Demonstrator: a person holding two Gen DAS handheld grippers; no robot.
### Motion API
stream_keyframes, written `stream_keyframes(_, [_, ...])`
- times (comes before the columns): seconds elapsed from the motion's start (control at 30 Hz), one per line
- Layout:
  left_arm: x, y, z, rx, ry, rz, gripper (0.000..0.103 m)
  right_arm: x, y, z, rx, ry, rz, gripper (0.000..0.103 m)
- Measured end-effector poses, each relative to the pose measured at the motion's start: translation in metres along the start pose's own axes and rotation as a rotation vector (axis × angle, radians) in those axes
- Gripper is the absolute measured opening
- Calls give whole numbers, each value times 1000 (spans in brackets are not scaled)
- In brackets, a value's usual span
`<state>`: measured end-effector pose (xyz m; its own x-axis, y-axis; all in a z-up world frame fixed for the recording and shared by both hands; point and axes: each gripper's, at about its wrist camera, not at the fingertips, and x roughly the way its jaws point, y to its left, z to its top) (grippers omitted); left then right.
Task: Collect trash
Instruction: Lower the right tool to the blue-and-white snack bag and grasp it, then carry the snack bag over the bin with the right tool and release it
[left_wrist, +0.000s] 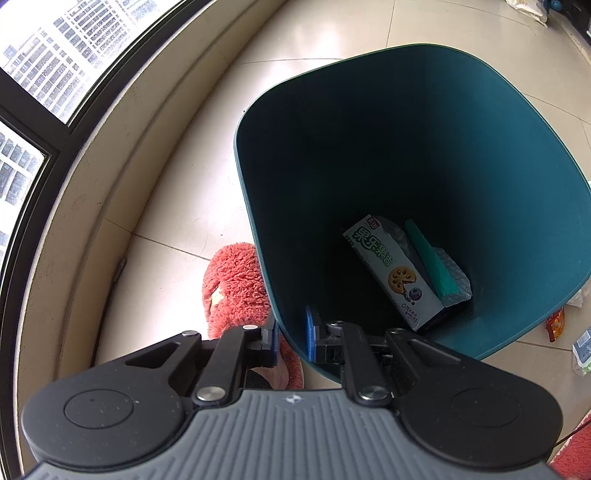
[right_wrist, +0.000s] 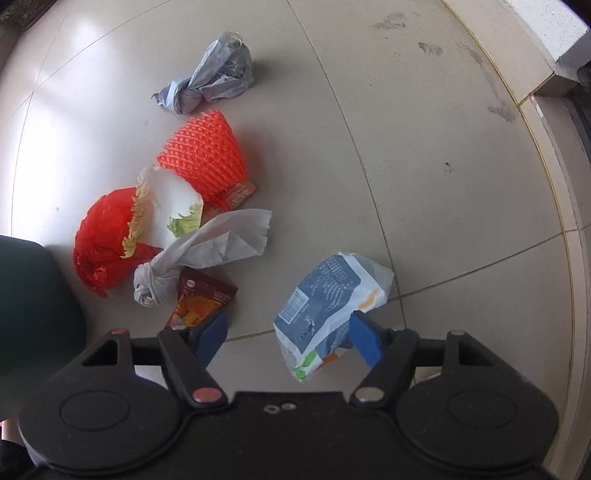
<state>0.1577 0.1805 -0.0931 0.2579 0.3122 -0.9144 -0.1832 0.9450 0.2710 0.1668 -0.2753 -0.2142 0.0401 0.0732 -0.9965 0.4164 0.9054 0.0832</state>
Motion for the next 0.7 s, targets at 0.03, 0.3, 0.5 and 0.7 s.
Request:
stream_keyframes(0.03, [-1,-3,-1,2,1,4,13,8,-3,-1,14,13,-12,72])
stream_keyframes(0.3, [-2,-9,6,-10,0,4,13,40,-14,-2,71,61,-56,44])
stream_keyframes(0.5, [-3,-6,-2,-10,-7,0,13,39,-15,-4,49,48,-75,9])
stream_keyframes(0.7, [-3,-3,-2,-20,-5,-13,13,9,-4,-2,-31,-33,-79,2])
